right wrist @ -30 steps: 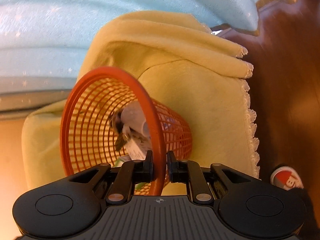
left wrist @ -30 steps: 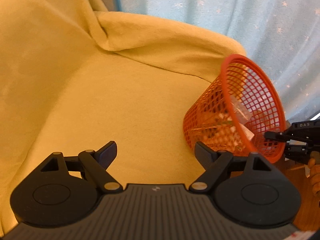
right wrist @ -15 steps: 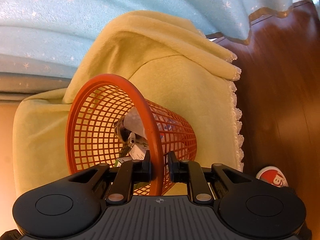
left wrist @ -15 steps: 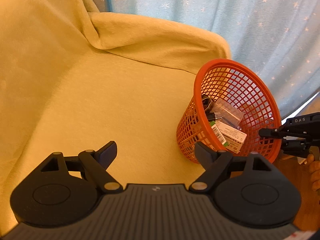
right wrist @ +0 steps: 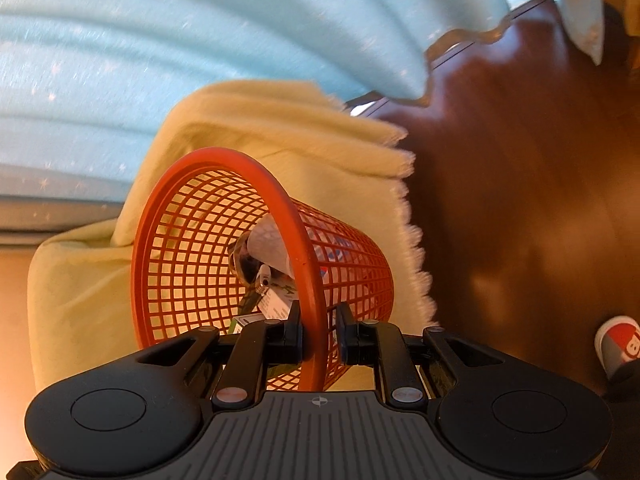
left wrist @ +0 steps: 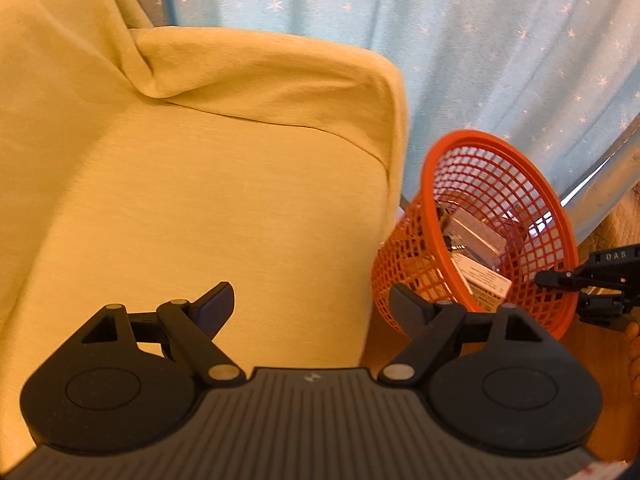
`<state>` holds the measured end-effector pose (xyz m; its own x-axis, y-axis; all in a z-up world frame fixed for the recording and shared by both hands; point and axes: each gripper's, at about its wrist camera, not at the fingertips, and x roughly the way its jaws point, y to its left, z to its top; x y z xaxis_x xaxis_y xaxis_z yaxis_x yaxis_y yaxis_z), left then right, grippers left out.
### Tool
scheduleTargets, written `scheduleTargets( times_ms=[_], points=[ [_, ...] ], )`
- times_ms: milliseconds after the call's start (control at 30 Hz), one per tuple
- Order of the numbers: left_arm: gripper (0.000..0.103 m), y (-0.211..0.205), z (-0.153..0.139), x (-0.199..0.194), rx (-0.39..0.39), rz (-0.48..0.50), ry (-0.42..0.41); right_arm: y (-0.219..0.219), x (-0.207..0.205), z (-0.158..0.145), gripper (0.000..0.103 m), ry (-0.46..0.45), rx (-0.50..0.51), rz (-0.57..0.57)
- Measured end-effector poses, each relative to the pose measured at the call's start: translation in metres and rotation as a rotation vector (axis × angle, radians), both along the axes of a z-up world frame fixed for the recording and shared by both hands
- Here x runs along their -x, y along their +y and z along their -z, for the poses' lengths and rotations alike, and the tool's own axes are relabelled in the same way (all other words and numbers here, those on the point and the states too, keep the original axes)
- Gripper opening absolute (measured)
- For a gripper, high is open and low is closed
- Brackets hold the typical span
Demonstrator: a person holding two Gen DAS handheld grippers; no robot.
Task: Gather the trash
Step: 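Lower the orange basket held by the right gripper down to the floor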
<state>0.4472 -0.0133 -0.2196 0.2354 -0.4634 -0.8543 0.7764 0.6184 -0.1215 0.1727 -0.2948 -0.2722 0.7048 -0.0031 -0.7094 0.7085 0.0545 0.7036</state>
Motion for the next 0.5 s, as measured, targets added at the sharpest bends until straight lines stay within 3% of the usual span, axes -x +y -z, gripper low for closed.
scheduleTargets(
  times_ms=[267,500],
  points=[
    [0.082,-0.038,0.029,0.083,-0.006,-0.037,0.0,-0.055,0.069,0.014,0.012,0.029,0.013,-0.045],
    [0.082,-0.063,0.056,0.144,-0.019,-0.136,0.005,-0.095,0.111,0.035,0.012,0.047,0.024,-0.124]
  ],
)
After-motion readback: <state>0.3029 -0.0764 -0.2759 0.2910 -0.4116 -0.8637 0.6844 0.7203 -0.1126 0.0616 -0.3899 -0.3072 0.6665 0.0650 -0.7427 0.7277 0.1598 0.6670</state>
